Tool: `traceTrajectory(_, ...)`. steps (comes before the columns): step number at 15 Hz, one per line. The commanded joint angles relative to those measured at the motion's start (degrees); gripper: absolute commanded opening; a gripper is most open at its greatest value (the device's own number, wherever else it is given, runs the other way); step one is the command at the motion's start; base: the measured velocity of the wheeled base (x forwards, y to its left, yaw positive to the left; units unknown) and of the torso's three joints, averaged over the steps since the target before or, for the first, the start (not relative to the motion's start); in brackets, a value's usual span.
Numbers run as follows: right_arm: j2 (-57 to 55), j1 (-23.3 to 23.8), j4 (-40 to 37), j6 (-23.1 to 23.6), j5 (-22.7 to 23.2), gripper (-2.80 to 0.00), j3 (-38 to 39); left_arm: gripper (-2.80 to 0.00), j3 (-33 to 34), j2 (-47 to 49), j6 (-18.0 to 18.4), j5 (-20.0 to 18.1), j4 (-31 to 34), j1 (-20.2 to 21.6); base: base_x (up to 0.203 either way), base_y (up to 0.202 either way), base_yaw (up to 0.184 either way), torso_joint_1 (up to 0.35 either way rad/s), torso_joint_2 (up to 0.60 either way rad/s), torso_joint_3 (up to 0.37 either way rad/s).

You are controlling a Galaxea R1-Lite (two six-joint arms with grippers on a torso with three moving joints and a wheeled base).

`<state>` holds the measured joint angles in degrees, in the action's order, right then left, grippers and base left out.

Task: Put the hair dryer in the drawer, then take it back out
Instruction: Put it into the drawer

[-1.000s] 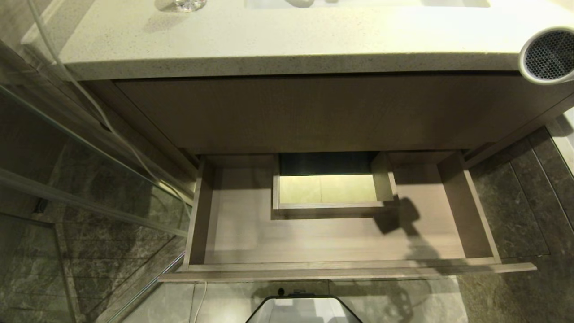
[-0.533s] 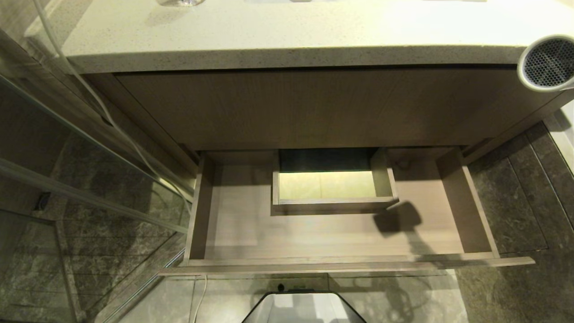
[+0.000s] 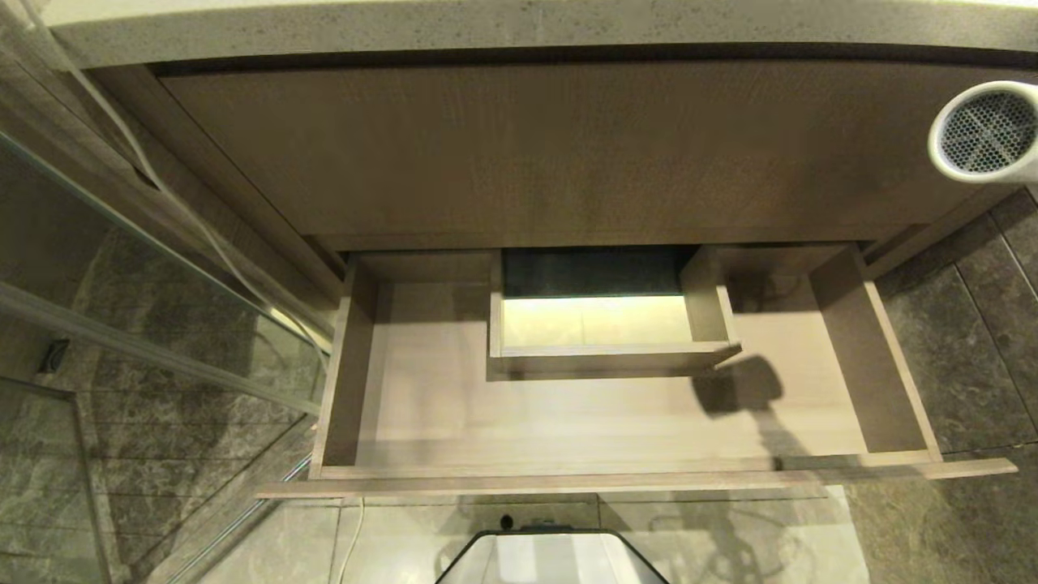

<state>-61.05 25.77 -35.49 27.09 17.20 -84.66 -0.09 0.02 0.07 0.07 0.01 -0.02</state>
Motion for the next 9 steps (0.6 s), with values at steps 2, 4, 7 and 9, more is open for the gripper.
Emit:
traceTrajectory(2,-0.19,-0.02,-0.49,0.08,0.11,-2.80,1.77,-2.80,0.00,0.02,0.01,0.01,0.08,-0.06,0.000,0.000,0.000,-0.328,0.52,0.192)
traceTrajectory(4,0.71,-0.02,-0.47,0.08,0.11,-2.80,3.12,-2.80,0.00,-0.02,0.01,0.01,0.08,-0.04,0.000,0.000,0.000,-0.324,0.51,0.164)
traceTrajectory(7,1.11,-0.02,-0.55,0.07,0.11,-2.80,3.93,-2.80,0.00,-0.02,0.01,0.01,0.08,-0.02,0.000,0.000,0.000,-0.308,0.40,0.143)
traceTrajectory(9,1.09,-0.02,-0.44,0.07,0.12,-2.80,4.93,-2.80,0.00,0.06,0.01,0.01,0.08,0.01,0.000,0.000,0.000,-0.126,0.39,0.260)
